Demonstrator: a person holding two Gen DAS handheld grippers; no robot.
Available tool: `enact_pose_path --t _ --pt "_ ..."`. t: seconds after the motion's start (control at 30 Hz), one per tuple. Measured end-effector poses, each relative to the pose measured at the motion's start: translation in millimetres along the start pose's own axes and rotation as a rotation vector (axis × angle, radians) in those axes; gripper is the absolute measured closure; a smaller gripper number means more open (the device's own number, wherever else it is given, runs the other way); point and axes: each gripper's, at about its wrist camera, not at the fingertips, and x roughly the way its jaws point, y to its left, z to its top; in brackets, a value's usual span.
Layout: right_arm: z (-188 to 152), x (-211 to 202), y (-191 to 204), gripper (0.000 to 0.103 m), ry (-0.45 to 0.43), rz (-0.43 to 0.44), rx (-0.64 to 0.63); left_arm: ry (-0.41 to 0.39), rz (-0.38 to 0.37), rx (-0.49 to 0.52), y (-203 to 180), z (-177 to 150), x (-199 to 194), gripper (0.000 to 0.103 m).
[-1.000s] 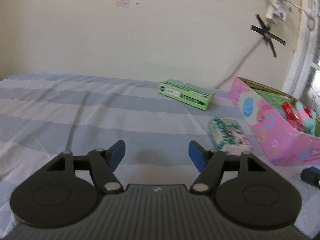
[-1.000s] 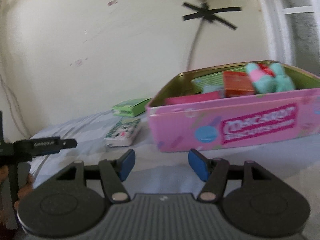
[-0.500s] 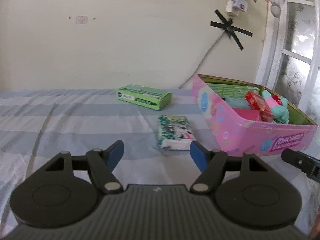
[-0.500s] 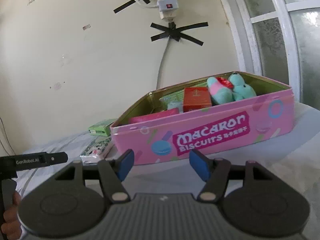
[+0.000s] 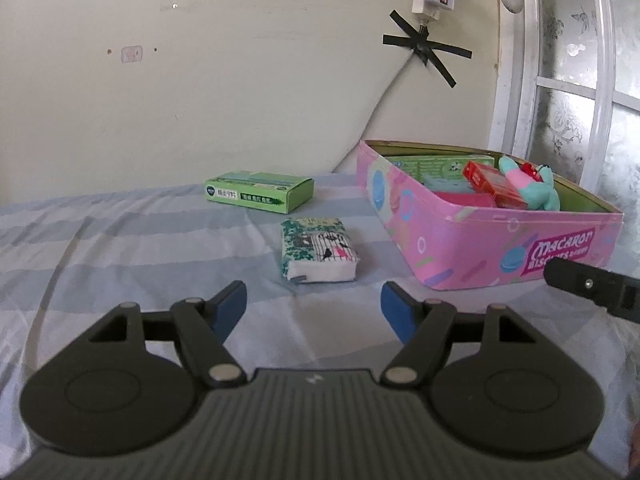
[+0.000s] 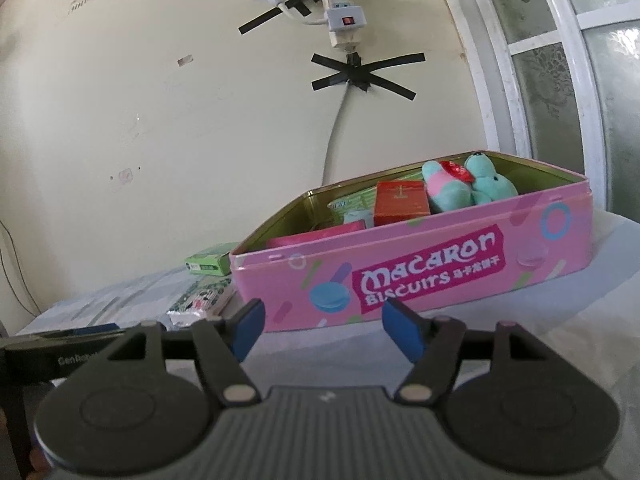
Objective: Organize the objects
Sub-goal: 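Move the right gripper over to the birdcage-print tissue pack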
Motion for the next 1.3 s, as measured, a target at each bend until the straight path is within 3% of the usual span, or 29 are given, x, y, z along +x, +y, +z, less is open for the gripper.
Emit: enact_pose_path --t 0.4,0.5,0.63,0.77,0.87,0.97,1.3 --pt "0 10 5 0.036 0.043 -0.046 -0.044 -0.012 -0.01 -0.001 -1 -2 -4 0.027" --pt "0 11 12 0.036 0.048 -0.067 -0.077 0.019 0.01 -0.018 9 0 -4 0.027" --pt "0 14 43 0.036 0.081 0.021 -0.155 0.02 0.058 -0.097 47 8 -11 0.027" --pt "-5 30 93 0.036 0.15 0.152 -0.288 0.0 0.206 -0.134 98 9 -17 0.027" --pt "-5 59 124 0.036 0.227 0.197 -0.325 0.013 0.277 -0.218 125 4 -15 0.027" --pt "-2 89 146 0.035 0.241 0.154 -0.344 0.015 0.248 -0.276 134 6 -17 0.027" --pt "5 151 171 0.029 0.242 0.035 -0.454 0.002 0.232 -0.193 115 5 -21 0.027"
